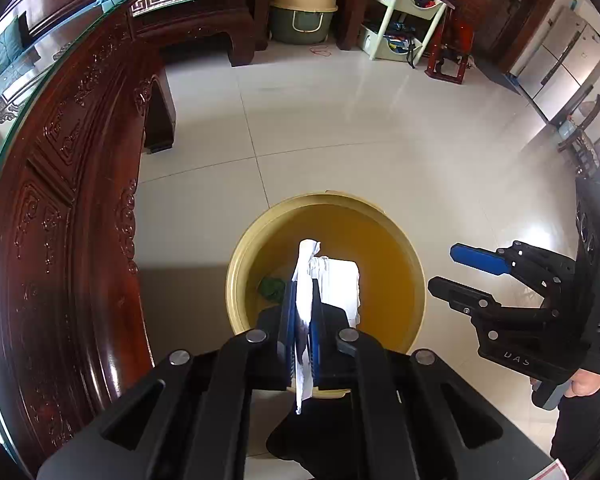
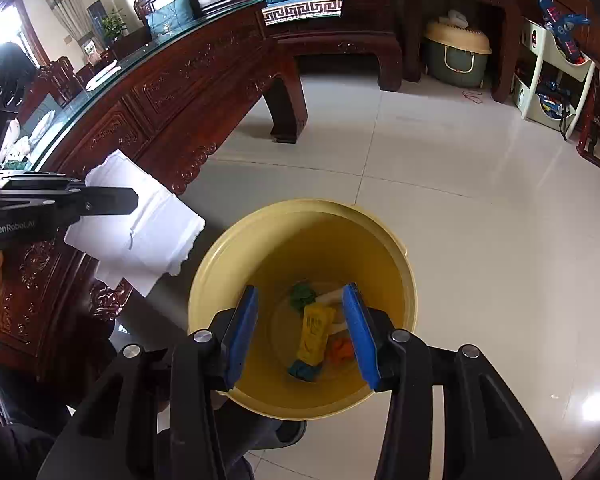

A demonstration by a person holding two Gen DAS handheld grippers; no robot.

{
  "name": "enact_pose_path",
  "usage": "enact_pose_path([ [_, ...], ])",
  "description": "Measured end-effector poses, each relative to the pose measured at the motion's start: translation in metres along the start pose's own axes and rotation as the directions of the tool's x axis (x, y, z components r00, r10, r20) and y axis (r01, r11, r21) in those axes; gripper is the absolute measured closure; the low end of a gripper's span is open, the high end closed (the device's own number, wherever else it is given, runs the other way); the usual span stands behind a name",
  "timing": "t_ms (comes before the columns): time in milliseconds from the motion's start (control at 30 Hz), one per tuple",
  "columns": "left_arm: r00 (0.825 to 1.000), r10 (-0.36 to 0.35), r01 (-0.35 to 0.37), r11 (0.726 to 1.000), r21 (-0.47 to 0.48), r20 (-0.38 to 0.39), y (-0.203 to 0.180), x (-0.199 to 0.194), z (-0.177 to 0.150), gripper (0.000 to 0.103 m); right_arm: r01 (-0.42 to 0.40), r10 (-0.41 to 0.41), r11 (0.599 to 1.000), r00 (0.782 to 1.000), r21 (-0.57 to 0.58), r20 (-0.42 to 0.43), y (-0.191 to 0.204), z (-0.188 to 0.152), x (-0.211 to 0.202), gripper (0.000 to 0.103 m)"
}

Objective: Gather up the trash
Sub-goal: 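Open both grippers to drop the carton and white paper into the bucket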

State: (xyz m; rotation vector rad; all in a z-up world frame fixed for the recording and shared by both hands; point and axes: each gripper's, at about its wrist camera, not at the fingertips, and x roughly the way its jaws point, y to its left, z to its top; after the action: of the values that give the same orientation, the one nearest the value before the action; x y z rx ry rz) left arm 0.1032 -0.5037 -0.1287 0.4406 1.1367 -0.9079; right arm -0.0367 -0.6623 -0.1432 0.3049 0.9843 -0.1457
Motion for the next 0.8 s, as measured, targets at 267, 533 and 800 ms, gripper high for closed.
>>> enact_pose_path([
  [267, 1.0, 0.006, -0.006, 1.0, 0.013, -0.023, -0.005, 0.011, 0.002, 0.096, 0.006, -0.006, 1.0, 1.0, -0.025, 0.001, 0.0, 0.002, -0.006, 0.059],
  [533, 0.998, -0.011, 0.012, 1.0, 0.016, -0.056, -0.008, 0.028, 0.011, 0.093, 0.004, -0.004, 1.0, 1.0, -0.018, -0.006, -0.005, -0.001, -0.003, 0.059],
  [800, 0.999, 0.019, -0.021, 0.998, 0.059, 0.031, -0.011, 0.017, 0.014, 0.022, 0.007, -0.007, 1.0, 1.0, -0.009, -0.008, -0.01, -0.003, -0.003, 0.059],
])
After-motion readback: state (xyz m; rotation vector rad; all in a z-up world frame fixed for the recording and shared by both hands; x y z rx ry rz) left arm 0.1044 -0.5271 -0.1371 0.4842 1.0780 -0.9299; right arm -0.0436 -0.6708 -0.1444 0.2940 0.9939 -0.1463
